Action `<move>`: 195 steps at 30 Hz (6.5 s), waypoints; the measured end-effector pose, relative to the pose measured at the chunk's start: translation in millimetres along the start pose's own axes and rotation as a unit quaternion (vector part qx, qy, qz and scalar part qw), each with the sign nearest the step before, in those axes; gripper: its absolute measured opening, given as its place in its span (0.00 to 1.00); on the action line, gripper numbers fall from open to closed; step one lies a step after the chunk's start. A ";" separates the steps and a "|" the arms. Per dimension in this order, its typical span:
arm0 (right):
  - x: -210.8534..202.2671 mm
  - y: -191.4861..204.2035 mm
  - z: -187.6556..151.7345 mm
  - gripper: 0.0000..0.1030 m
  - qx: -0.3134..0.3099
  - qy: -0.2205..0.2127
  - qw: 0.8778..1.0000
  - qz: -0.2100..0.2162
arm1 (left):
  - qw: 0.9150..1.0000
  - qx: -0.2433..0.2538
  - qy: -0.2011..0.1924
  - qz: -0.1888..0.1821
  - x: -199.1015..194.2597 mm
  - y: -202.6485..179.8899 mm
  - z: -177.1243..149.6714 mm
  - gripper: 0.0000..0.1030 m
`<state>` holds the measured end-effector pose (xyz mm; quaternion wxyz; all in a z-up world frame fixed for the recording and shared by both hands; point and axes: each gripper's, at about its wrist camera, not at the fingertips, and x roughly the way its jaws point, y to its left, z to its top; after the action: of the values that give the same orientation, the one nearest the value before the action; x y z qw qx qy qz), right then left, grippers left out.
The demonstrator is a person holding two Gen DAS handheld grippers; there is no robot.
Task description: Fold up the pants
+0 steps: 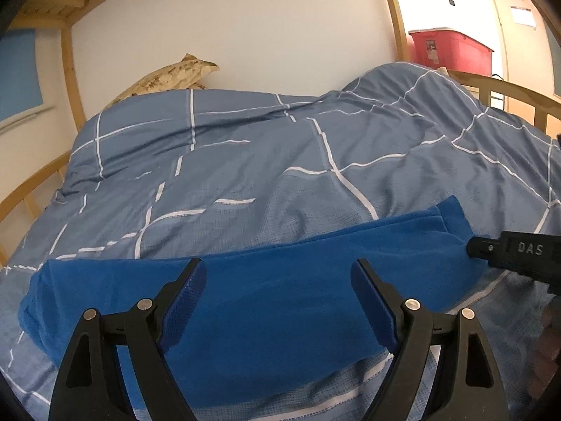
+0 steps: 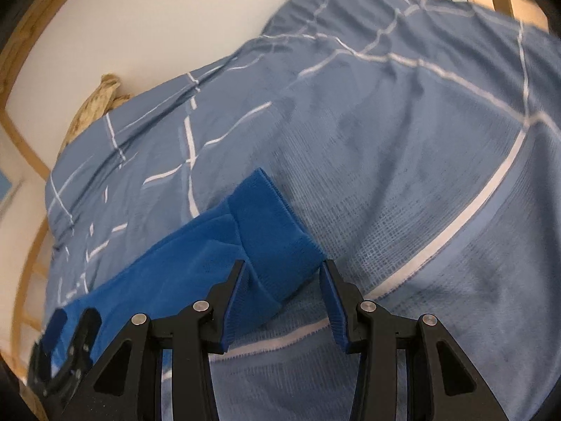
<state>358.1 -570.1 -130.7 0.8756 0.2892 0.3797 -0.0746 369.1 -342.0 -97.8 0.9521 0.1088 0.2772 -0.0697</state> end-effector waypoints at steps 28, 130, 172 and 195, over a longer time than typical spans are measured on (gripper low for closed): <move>-54.7 109.1 -16.3 0.18 -0.149 -0.060 0.986 -0.044 | 0.998 -0.028 0.048 -0.037 -18.1 84.4 22.9 0.81; -61.5 298.1 -176.5 0.54 -0.262 -0.038 0.964 -0.021 | 0.997 -0.056 0.024 -0.057 -62.7 336.1 -17.2 0.31; -43.9 192.2 -76.2 0.54 -0.186 -0.025 0.982 0.025 | 0.983 0.056 0.094 -0.146 -52.3 154.8 -35.6 0.71; 19.6 237.1 -61.0 0.15 -0.165 0.074 0.983 0.016 | 0.978 0.021 0.146 -0.150 -14.1 195.8 -75.9 0.71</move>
<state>417.0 -339.2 -71.1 0.8816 0.1518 0.4463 0.0242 356.2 -133.0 -119.6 0.8776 0.0950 0.4246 -0.2011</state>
